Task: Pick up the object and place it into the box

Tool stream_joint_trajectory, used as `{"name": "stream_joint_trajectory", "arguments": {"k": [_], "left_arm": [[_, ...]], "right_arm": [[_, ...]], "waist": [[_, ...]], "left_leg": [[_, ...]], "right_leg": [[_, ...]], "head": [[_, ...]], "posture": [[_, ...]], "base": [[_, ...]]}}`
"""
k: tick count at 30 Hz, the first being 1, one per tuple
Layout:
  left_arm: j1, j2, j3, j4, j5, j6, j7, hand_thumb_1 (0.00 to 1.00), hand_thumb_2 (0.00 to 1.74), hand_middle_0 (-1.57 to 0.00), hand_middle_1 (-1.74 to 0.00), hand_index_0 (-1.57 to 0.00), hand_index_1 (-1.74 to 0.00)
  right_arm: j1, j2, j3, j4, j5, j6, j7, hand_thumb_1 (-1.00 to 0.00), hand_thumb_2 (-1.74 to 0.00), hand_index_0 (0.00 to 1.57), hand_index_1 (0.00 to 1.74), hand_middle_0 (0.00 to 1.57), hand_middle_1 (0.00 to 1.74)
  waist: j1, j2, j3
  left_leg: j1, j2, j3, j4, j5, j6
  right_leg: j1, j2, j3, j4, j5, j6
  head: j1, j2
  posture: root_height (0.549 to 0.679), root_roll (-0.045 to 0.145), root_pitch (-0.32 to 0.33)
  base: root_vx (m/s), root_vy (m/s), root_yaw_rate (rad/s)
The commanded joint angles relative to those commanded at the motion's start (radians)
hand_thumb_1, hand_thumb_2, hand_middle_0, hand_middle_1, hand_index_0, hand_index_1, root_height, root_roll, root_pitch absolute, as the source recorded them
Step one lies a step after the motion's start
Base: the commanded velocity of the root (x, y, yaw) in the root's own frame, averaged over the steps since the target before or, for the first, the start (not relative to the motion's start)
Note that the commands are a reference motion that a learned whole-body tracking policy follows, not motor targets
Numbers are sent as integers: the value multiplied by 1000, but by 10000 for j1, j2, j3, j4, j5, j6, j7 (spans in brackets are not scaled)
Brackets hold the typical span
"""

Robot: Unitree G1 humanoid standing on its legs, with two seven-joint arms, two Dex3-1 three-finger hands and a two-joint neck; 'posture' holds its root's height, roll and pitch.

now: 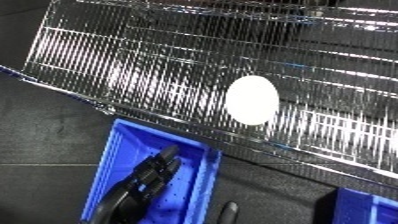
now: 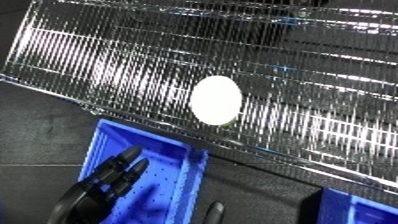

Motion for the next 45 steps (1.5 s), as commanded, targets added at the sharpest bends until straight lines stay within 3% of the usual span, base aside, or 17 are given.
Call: {"name": "stream_joint_trajectory", "arguments": {"k": [7,14,19,25,32,45], "left_arm": [[301,80,1116,-1409,761,-1132,1254,0,0,0,0,0,0],[-48,-105,1212,-1156,1945,-920,2003,0,0,0,0,0,0],[-579,-151,829,-571,2531,-741,2672,0,0,0,0,0,0],[-1453,-391,328,731,3128,-874,3782,0,0,0,0,0,0],[-2298,-630,27,1936,3695,-1108,4489,0,0,0,0,0,0],[-3126,-1029,-95,3780,4032,-954,5551,0,0,0,0,0,0]], "right_arm": [[181,222,-226,197,490,-139,98,0,0,0,0,0,0],[111,455,-247,312,627,-73,189,0,0,0,0,0,0],[64,445,-89,299,534,91,330,0,0,0,0,0,0],[-26,428,135,288,203,273,575,0,0,0,0,0,0],[-207,458,371,207,-64,398,700,0,0,0,0,0,0],[-503,417,737,-93,-345,496,698,0,0,0,0,0,0]], "waist": [[360,-157,22],[396,-431,-4],[196,-634,-14],[-129,-856,-8],[-449,-1050,27],[-935,-1256,27]], "left_leg": [[31,-171,-217,-98,0,-1],[83,-177,-264,-141,-19,4],[98,-71,-161,-64,-83,32],[87,147,24,74,-149,78],[-32,347,201,362,-290,126],[-583,521,402,844,-481,197]], "right_leg": [[127,-45,-248,-97,23,-23],[218,18,-286,-153,41,-31],[230,145,-144,-159,63,-28],[154,346,141,-155,93,-32],[-65,502,377,20,71,-41],[-766,762,696,352,65,-38]], "head": [[736,-131],[586,-291],[-157,-287],[-1137,-80],[-1898,195],[-2636,1368]], "posture": [[651,44,43],[652,40,41],[651,33,36],[650,25,34],[646,19,35],[640,9,64]], "base": [[8,-64,148],[23,-38,-4],[18,4,-177],[4,33,-229],[4,30,-165],[10,33,-112]]}}
